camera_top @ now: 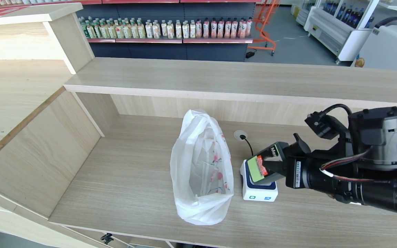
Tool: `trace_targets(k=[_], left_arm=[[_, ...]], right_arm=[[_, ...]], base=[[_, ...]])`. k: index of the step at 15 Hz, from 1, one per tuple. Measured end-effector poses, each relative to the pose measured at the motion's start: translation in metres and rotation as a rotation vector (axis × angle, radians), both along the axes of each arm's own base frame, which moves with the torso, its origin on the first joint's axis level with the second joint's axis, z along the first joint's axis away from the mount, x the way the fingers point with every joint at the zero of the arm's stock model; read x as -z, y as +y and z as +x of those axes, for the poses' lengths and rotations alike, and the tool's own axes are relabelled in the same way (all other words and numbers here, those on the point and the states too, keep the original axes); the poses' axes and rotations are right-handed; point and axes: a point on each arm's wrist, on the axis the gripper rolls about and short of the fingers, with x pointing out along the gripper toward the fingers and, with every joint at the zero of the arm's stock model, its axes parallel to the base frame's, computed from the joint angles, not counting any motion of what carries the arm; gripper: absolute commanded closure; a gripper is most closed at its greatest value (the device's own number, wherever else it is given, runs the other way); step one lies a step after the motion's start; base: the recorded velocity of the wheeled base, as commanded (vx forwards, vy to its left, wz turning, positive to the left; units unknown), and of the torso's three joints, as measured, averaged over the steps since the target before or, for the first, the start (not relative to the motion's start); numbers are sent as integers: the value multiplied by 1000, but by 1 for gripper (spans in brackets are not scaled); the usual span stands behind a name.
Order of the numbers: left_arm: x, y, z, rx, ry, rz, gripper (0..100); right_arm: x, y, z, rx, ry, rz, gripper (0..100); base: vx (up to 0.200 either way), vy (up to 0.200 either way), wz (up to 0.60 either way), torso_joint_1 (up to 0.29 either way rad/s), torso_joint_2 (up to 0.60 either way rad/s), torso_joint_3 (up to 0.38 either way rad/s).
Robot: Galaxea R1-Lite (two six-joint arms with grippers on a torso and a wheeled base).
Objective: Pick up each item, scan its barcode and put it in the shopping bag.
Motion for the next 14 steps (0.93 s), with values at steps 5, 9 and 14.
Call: trace_targets(k=[5, 9, 14], left_arm=[[0, 0, 0, 0, 0, 0, 0], [0, 0, 0, 0, 0, 0, 0], [0, 0, 0, -1, 0, 0, 0]], right_arm=[[25, 34, 36, -20, 26, -52, 100], [43, 56, 59, -48, 44, -61, 100], [66, 82, 92, -149, -81, -206, 100]], base=[[0, 0, 0, 0, 0, 0], [0, 0, 0, 0, 0, 0], [0, 0, 0, 0, 0, 0]])
